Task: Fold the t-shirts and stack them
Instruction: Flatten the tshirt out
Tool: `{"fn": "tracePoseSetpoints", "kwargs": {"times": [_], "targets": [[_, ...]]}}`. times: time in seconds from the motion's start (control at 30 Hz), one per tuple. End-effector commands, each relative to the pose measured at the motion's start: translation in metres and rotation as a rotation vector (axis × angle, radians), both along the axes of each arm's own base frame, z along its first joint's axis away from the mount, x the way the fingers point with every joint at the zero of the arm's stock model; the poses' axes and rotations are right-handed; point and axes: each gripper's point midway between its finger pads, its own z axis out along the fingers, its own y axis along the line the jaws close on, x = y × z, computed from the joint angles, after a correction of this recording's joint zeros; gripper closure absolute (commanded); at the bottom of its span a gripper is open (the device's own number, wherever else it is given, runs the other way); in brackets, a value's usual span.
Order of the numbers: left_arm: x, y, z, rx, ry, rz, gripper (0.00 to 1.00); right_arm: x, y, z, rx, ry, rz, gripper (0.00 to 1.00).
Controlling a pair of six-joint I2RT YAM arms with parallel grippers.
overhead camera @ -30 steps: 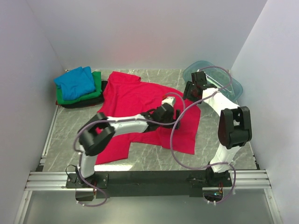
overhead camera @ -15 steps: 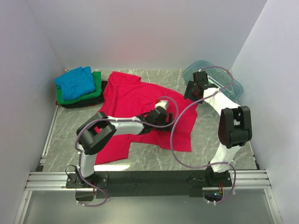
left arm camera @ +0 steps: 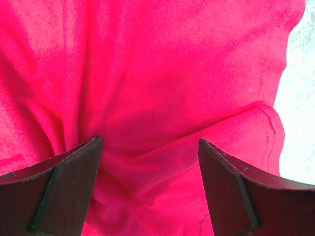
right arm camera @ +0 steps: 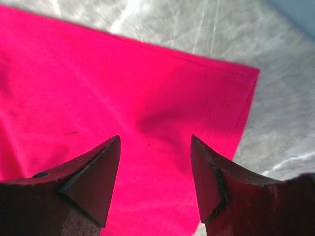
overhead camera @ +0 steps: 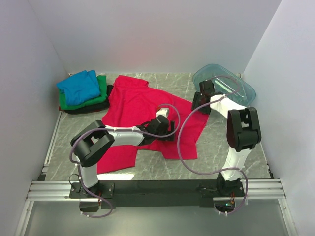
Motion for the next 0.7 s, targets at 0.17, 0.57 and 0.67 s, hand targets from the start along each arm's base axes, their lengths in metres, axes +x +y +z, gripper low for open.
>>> {"fn": "tracePoseSetpoints", "kwargs": {"times": [0.17,0.57,0.67], "targets": [[-0.023,-0.014,0.004,-0.037,0.064,-0.097,0.15,0.015,0.002,-0.024,-0.048,0.069,0.006,0.40],[-0.039,-0.083,0.009,-0.152,0.094,-0.278,0.16,0.051,0.008,-0.022,-0.083,0.117,0.053,0.44],[-0.038,-0.101,0.012,-0.187,0.095,-0.314,0.16,0.061,0.009,-0.020,-0.092,0.117,0.067,0.44]]}}
